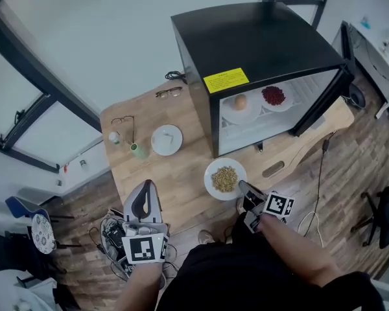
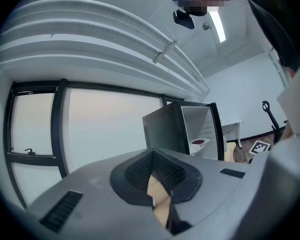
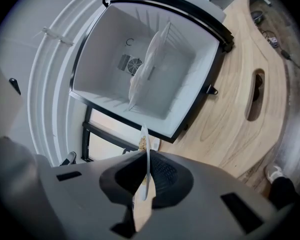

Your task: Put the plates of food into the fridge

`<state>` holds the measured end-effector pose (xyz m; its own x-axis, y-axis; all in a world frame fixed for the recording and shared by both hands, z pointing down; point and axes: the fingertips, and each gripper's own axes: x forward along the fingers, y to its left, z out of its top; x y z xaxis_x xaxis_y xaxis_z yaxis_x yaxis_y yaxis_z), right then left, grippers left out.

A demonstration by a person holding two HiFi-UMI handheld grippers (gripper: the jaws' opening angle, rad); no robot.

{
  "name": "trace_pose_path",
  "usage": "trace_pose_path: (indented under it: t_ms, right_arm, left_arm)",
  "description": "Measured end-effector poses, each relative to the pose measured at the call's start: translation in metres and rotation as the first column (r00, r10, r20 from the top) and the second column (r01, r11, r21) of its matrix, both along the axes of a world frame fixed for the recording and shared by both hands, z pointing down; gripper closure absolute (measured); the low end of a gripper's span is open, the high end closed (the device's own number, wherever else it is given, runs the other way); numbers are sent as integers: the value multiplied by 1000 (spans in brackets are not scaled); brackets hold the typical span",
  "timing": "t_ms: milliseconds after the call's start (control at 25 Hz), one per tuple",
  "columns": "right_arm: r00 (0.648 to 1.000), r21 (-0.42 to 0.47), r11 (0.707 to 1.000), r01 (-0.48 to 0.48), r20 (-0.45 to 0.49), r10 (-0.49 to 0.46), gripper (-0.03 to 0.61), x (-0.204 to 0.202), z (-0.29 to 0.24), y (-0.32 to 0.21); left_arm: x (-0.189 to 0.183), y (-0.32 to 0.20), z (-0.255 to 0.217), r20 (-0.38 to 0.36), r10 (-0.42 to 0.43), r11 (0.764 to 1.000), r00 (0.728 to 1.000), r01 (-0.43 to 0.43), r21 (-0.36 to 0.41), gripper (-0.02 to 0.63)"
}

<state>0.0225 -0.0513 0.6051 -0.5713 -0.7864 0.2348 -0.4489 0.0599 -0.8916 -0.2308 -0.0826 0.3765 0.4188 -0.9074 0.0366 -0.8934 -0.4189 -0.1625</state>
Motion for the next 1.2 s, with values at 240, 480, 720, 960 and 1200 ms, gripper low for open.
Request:
trace_pose_path:
  t_ms: [240,480,720,960,1200]
  right_arm:
    - [996,6,996,-91,-1,91,546,59,-6,-17]
    - [988,28,987,-157,19,156,546,103,-12,-37]
    - [987,-9,987,-162,24,162,546,118,-7,-57]
    - [993,-2,993,-121,-3,121,546,121,-8,-85]
    - [994,-23,994,-107,-36,106,546,127,-5,-108]
  left_arm:
    - [35,-24,-14,-5,32,999,999,-32,28,611]
    - [65,-47,-18,-3,55,998,998,-55,25,611]
    - [82,-64,-24,-6,40,999,999,-40,30,611]
    - [91,-73,-24,-14,1,1000,1000,-1,24,611]
    - [99,-84,-24,-15,-25,1000,1000,26,14,611]
